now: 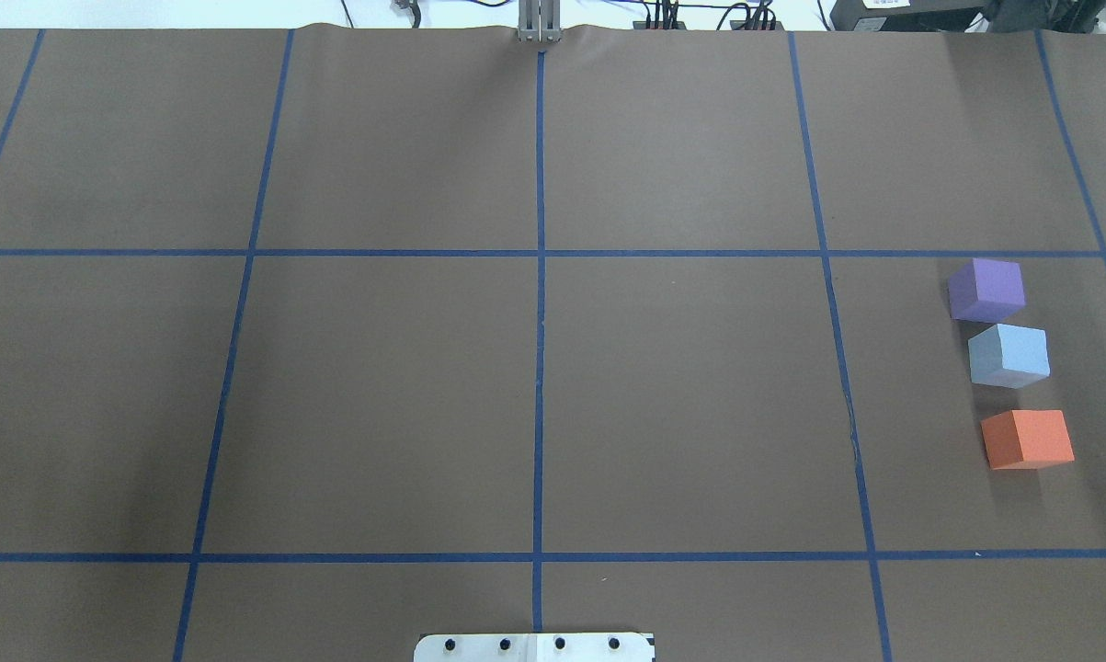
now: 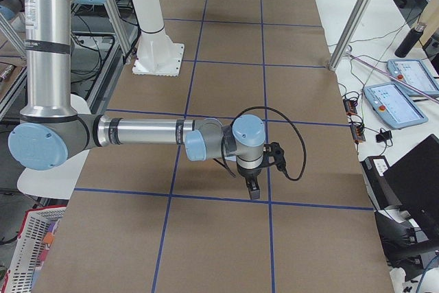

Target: Place blue block between orange and purple blocks

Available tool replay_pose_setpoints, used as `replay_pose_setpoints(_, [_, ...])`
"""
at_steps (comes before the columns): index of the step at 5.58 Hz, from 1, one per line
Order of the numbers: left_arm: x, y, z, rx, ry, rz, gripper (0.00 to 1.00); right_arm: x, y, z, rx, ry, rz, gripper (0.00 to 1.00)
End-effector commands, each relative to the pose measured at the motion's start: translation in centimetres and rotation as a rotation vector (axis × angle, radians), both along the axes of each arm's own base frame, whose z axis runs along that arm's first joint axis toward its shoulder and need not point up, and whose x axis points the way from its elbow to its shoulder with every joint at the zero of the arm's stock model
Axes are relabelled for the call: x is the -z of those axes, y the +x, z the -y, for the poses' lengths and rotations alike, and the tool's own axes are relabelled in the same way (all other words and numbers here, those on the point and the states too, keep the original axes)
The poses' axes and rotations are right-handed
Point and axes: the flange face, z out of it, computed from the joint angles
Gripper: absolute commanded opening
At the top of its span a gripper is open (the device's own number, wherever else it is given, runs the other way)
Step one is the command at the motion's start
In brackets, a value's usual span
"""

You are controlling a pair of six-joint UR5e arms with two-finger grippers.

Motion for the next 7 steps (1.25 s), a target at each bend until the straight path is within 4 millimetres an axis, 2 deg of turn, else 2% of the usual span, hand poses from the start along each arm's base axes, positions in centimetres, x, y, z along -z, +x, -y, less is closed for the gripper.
replay_pose_setpoints(1, [-0.3, -0.1, -0.2, 0.001, -0.009, 0.001, 1.0, -2.4, 0.9, -1.7, -0.01, -0.076, -0.015, 1.0])
replay_pose_setpoints(2, [-1.9, 0.1, -1.8, 0.005, -0.042, -0.005, 1.0, -2.9, 0.9, -1.9, -0.018, -0.094, -0.014, 1.0])
replay_pose_setpoints(3, [-1.3, 0.0, -1.3, 0.0, -0.025, 0.004, 1.0, -4.3, 0.8, -2.7, -0.026, -0.128, -0.002, 1.0])
replay_pose_setpoints(4, [-1.2, 0.0, -1.5, 0.0, -0.013, 0.005, 1.0, -4.7, 0.6, -2.6, -0.02, -0.139, 0.002, 1.0])
replay_pose_setpoints(5, [-1.6, 0.0, -1.5, 0.001, 0.001, 0.008, 1.0, -4.2, 0.5, -1.6, -0.017, -0.129, 0.008, 1.0])
replay_pose_setpoints(7, [-2.2, 0.0, -2.1, 0.003, -0.013, 0.007, 1.0, -4.2, 0.3, -1.5, -0.011, -0.127, 0.006, 1.0])
